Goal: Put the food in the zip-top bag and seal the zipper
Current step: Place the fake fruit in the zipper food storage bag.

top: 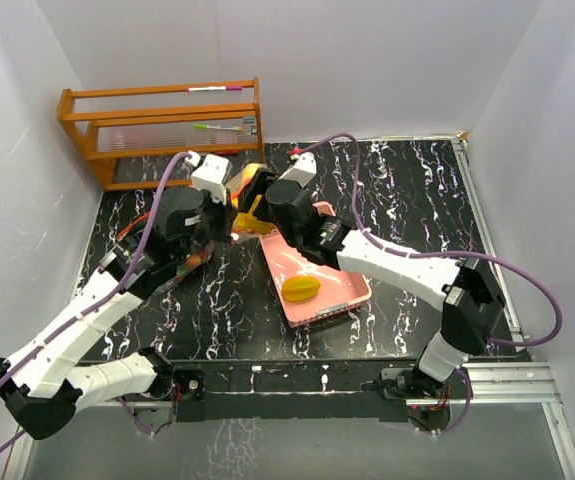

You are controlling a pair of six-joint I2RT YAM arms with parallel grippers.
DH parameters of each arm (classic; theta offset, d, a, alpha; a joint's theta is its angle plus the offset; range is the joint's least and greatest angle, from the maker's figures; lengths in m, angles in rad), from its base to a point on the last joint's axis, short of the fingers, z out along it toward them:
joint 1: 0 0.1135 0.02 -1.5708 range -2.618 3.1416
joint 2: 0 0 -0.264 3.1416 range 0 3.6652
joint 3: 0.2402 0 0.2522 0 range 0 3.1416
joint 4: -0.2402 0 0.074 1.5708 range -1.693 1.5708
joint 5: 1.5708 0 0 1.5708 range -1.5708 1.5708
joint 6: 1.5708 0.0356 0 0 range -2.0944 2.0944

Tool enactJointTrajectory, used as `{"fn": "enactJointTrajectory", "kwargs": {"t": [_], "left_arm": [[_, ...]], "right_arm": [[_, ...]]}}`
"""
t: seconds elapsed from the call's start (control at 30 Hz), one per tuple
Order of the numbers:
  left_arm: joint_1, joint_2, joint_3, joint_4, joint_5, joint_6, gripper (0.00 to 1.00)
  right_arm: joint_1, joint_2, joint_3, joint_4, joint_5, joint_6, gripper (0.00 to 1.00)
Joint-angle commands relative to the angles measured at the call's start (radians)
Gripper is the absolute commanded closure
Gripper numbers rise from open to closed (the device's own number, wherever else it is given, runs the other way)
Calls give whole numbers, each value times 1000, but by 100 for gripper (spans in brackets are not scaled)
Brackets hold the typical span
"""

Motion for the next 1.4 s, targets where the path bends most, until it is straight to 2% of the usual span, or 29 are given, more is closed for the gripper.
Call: {"fn": "enactJointTrajectory", "kwargs": {"t": [0.0,0.27,0.4,0.67,0.8,1.03,1.37], "left_arm": [[-5,-13,46,27,24,-2,100],[-5,4,32,47,21,-8,100],[-5,12,21,56,28,-16,100],[-5,26,20,74,36,-19,100],[-5,29,22,74,34,-18,100],[-5,30,21,71,20,-9,100],[-5,35,39,63,0,5,100]], "right_arm": [[-16,-34,6,-2,-32,-65,56],[-17,-179,-50,-42,-190,-90,14],[-16,-245,-102,-3,-264,-70,7],[-16,-246,-132,23,-360,-49,4],[-16,-245,-155,-6,-332,-50,4],[-16,-388,-222,-23,-229,-97,4],[-16,-533,-360,-86,-132,-63,4]]}}
